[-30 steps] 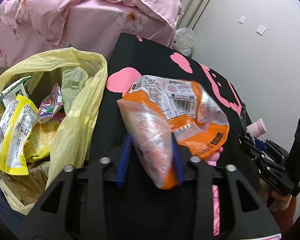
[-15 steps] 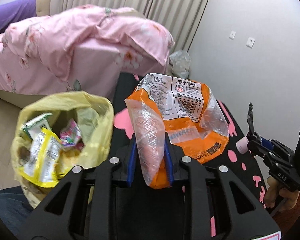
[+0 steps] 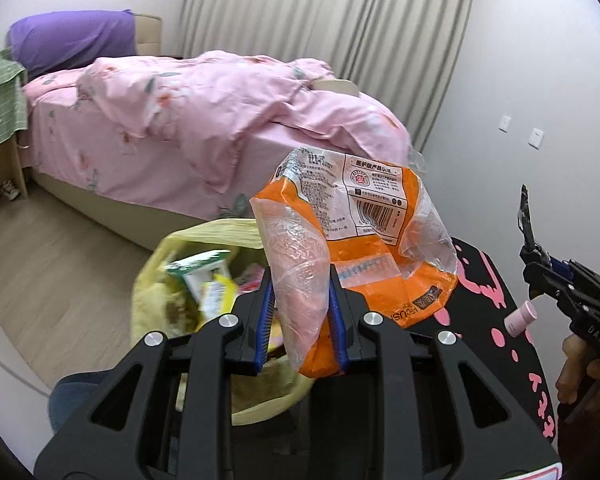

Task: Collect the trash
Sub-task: 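Carry the chip bag and wrapper strips over the yellow bag and open both grippers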

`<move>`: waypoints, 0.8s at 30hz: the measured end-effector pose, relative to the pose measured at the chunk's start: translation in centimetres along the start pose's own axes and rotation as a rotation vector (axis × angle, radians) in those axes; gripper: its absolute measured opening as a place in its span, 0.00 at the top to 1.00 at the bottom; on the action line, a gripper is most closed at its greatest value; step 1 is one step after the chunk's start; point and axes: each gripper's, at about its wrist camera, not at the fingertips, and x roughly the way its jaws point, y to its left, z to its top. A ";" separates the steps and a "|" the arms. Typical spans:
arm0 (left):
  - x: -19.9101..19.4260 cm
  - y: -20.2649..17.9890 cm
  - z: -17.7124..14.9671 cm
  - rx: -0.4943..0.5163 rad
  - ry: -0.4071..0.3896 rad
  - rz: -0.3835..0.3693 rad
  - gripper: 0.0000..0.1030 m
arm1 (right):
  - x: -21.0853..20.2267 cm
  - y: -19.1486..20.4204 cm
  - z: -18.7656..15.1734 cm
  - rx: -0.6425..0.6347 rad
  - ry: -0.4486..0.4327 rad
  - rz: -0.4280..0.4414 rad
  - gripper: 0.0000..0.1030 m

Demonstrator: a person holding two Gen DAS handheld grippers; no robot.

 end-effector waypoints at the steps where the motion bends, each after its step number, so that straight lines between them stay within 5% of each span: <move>1: -0.3 0.4 0.0 -0.004 -0.003 0.007 0.77 | 0.3 0.7 0.4 -0.010 0.001 0.012 0.70; 10: -1.2 5.0 0.2 -0.068 -0.040 0.100 0.77 | 3.3 4.1 2.5 -0.060 0.036 0.076 0.70; 19: 6.9 6.3 -3.8 0.002 0.243 0.190 0.77 | 9.4 4.6 3.8 -0.058 0.100 0.185 0.70; 24: 10.2 6.3 -4.5 0.031 0.296 0.185 0.79 | 14.0 4.9 4.8 -0.105 0.142 0.213 0.70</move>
